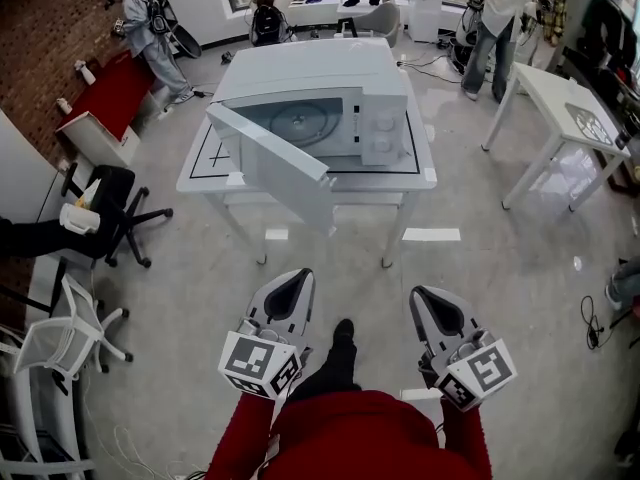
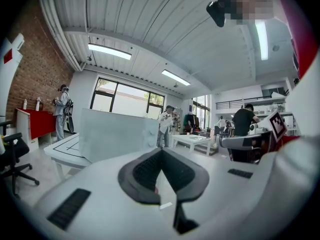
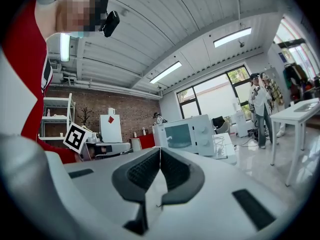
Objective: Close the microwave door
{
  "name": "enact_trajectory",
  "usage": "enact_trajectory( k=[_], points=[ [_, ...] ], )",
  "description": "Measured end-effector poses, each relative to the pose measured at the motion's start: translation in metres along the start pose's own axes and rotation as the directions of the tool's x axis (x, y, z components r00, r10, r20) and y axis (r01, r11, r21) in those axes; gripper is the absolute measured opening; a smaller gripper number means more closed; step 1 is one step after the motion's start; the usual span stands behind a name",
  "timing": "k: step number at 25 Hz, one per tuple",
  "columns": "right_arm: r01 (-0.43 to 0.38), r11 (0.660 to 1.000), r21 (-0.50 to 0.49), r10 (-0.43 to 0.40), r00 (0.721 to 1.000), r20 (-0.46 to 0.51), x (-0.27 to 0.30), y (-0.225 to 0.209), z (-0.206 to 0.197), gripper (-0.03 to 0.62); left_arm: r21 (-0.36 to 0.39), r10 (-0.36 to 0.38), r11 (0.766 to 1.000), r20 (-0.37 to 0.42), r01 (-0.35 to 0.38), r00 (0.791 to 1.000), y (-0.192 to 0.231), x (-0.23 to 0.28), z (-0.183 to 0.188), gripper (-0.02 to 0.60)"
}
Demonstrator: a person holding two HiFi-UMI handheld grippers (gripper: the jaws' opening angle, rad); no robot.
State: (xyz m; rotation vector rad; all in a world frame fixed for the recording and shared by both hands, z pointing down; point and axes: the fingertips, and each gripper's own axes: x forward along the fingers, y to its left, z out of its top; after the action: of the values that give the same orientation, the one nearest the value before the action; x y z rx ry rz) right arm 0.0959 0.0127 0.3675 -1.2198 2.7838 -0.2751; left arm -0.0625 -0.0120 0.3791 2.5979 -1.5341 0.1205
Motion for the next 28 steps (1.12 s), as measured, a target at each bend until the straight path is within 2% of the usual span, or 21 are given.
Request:
enact_trajectory(
  k=[6, 18, 24, 28],
  points=[
    [0.044, 0.999, 0.002, -0.044, 0.999, -0.011, 0.038, -0.031, 0.008, 0.014, -0.001, -0.017, 1.0, -0.015, 0.017, 1.0, 0.028, 0.03, 0.003, 0.011],
    [0.062, 0.998, 0.0, -0.062, 0.996, -0.069, 0.1, -0.062, 0.011, 0.015, -0.02, -0.026, 0.999, -0.038, 0.025, 0.999, 0.077, 0.079, 0.004, 0.014],
    [0.065, 0.998, 0.0, -0.065, 0.995, -0.078, 0.122, -0.072, 0.011, 0.015, 0.029, -0.055, 0.998, -0.089, 0.057, 0.994, 0.086, 0.098, 0.001, 0.177],
    [0.061, 0.998, 0.01, -0.059, 0.993, -0.102, 0.133, -0.075, 0.008, 0.014, 0.002, -0.102, 0.995, -0.117, 0.103, 0.988, 0.085, 0.106, -0.001, 0.225]
  ],
)
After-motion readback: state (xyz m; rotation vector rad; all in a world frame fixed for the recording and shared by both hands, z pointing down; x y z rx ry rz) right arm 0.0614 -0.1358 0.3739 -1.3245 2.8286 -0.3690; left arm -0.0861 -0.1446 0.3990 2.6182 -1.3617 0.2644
